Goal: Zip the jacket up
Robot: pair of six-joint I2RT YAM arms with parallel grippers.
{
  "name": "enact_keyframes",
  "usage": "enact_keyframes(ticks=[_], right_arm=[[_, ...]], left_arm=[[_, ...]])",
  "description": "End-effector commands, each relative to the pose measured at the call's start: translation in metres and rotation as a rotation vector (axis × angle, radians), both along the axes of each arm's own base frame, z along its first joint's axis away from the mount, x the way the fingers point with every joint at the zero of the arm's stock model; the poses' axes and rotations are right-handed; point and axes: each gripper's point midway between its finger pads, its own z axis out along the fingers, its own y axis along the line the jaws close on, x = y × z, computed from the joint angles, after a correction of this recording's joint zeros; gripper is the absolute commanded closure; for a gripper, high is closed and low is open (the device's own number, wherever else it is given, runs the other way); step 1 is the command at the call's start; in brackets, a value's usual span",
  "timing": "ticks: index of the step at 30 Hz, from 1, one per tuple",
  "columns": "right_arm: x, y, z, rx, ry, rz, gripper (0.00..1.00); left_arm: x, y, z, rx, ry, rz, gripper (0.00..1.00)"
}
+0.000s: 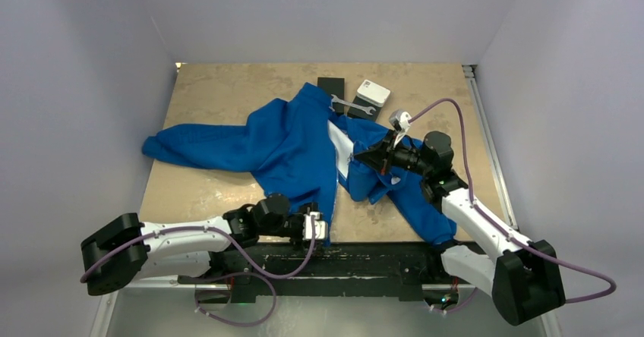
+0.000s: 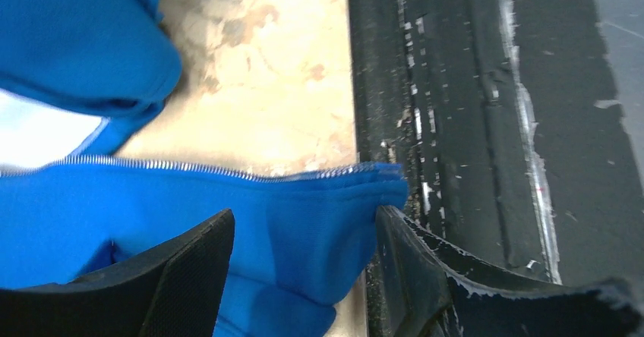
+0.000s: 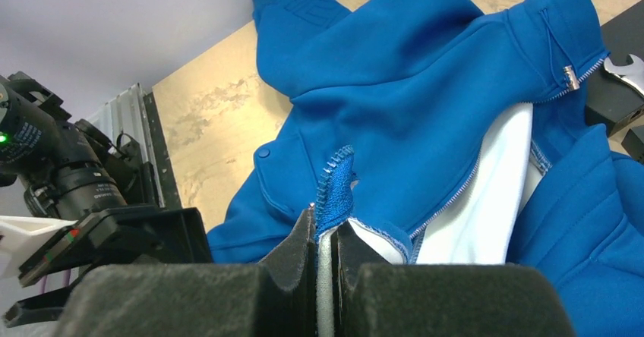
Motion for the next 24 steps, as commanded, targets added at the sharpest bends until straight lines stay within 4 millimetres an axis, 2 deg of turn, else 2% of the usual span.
enact_keyframes(ticks=[1, 4, 9, 12, 19, 21, 24], right_arm=[[0.001, 0.004, 0.015, 0.007, -0.045, 0.025, 1.0], [0.002, 0.004, 0.015, 0.006, -0.043, 0.027, 1.0], [0.002, 0.005, 0.017, 0.005, -0.042, 0.032, 1.0], [0.003, 0.005, 0.018, 0.005, -0.043, 0.031, 1.0], [0.0, 0.005, 0.021, 0.005, -0.046, 0.038, 1.0], [0.0, 0.005, 0.021, 0.004, -0.043, 0.04, 1.0], [0.001, 0.005, 0.021, 0.003, -0.04, 0.039, 1.0]], left_arm=[[0.019, 0.001, 0.001, -0.056, -0.011, 0.153, 0.34], [0.015, -0.001, 0.003, -0.068, -0.017, 0.138, 0.34], [0.005, 0.002, -0.007, -0.046, 0.008, 0.108, 0.34], [-0.002, -0.001, -0.003, -0.082, 0.027, 0.082, 0.34], [-0.025, -0.011, -0.006, -0.081, 0.098, 0.032, 0.33], [-0.023, -0.013, -0.009, -0.071, 0.1, 0.062, 0.33], [-0.006, -0.012, -0.018, -0.025, 0.083, 0.16, 0.34]])
